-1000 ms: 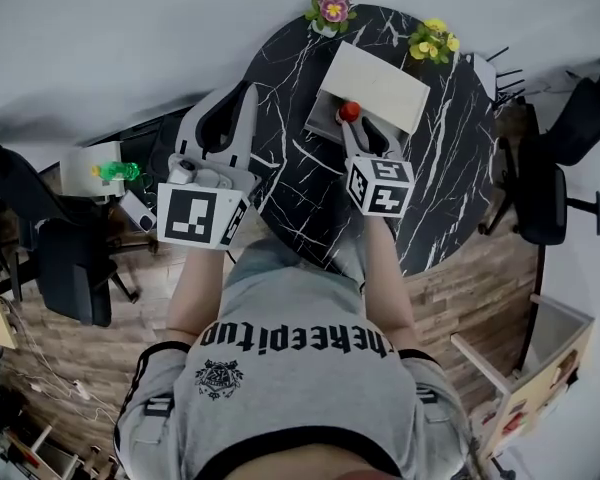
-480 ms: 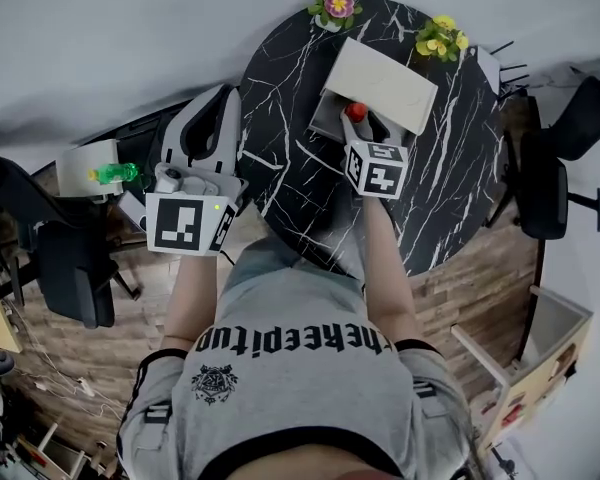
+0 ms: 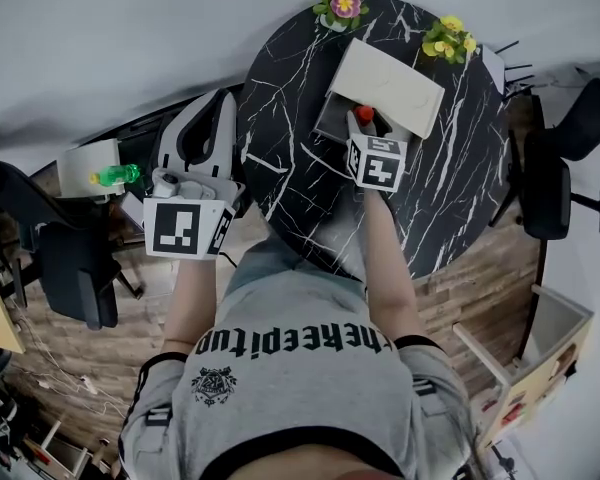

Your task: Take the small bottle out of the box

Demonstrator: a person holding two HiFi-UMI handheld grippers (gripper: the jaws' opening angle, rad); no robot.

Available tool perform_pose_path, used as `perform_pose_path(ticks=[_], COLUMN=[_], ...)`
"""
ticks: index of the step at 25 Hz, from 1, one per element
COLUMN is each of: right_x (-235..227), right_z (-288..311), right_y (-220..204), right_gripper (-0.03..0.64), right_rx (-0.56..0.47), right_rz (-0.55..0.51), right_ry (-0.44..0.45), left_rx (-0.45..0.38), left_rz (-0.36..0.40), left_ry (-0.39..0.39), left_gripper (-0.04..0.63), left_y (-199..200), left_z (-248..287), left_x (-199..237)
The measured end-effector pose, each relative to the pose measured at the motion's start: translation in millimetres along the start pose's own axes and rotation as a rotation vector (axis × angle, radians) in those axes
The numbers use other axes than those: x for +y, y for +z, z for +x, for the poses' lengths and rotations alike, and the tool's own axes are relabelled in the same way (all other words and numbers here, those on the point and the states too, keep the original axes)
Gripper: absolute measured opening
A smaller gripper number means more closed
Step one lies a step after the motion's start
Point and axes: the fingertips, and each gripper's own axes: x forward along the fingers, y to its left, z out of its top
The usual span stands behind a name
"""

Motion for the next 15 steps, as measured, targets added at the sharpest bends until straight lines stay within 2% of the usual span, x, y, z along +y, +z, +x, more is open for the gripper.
perform_pose_path(ticks=[15], right_x=[3.9], right_z=[-8.3], right_y=[10.6], right_gripper=[0.146], right_rx=[-0.086], right_rz=[-0.066], right_ry=[0.018], left_rx=[0.007], left_rz=[-0.014], left_ry=[-0.025], left_gripper=[0.003], left_y=[-5.6], left_z=[8.5], left_x=[-7.1])
